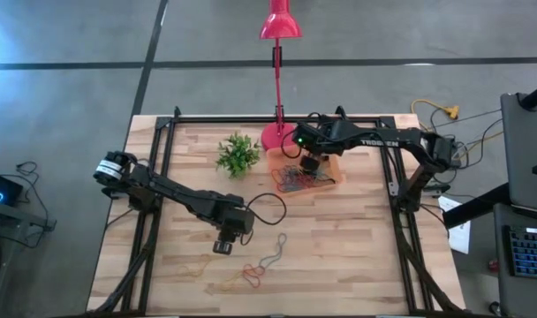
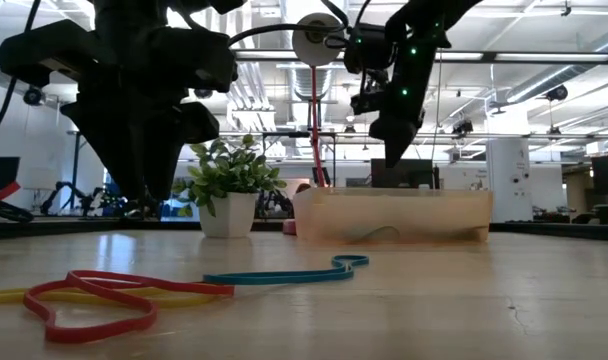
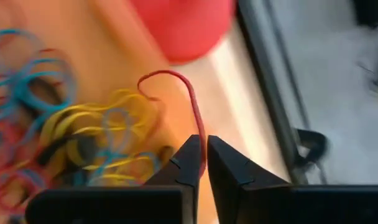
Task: Pick and place rubber bands into bin
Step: Put the red rubberband into the orange container, then put the left yellow rubberband into the orange container
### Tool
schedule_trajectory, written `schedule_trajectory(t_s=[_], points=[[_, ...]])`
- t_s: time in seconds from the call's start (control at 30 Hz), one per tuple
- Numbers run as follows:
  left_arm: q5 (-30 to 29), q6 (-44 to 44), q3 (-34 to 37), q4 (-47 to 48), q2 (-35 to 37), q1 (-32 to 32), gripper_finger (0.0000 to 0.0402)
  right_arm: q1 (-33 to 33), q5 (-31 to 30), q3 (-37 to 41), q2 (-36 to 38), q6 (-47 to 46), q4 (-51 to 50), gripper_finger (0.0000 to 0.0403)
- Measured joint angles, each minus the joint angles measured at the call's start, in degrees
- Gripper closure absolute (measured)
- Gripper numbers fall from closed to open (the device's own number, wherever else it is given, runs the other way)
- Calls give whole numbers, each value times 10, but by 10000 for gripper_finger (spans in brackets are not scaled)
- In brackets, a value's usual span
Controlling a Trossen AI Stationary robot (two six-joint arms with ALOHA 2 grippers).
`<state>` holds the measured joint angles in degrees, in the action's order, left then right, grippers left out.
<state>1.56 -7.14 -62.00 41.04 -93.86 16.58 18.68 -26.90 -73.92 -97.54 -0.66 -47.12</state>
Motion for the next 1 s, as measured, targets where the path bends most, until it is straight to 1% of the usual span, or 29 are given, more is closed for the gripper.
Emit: schedule_trajectory(t_s=[0.07,0.17,0.33,0.37,0.47,0.53,0.6,0.67,0.8,1.0], points=[[0,0,0,0,0,0,268,1,34,-1,0,19,0,376],[0,0,0,-1,0,0,268,1,74,-4,0,37,4,347],[0,0,0,-14,0,0,268,1,82,-4,0,40,4,289],[0,0,0,-23,0,0,268,1,91,-4,1,40,4,280],[1,-3,0,-46,0,0,268,-1,167,-4,7,51,2,258],[14,-17,0,-42,-1,1,268,-8,221,-4,17,61,1,251],[39,-35,0,-24,-1,3,268,-24,246,-4,27,69,1,248],[56,-62,1,-1,-1,9,268,-45,250,1,40,84,-1,248],[57,-117,8,25,-1,38,268,-100,250,17,72,112,11,254],[57,-223,30,24,-1,100,268,-190,253,83,132,122,75,258]])
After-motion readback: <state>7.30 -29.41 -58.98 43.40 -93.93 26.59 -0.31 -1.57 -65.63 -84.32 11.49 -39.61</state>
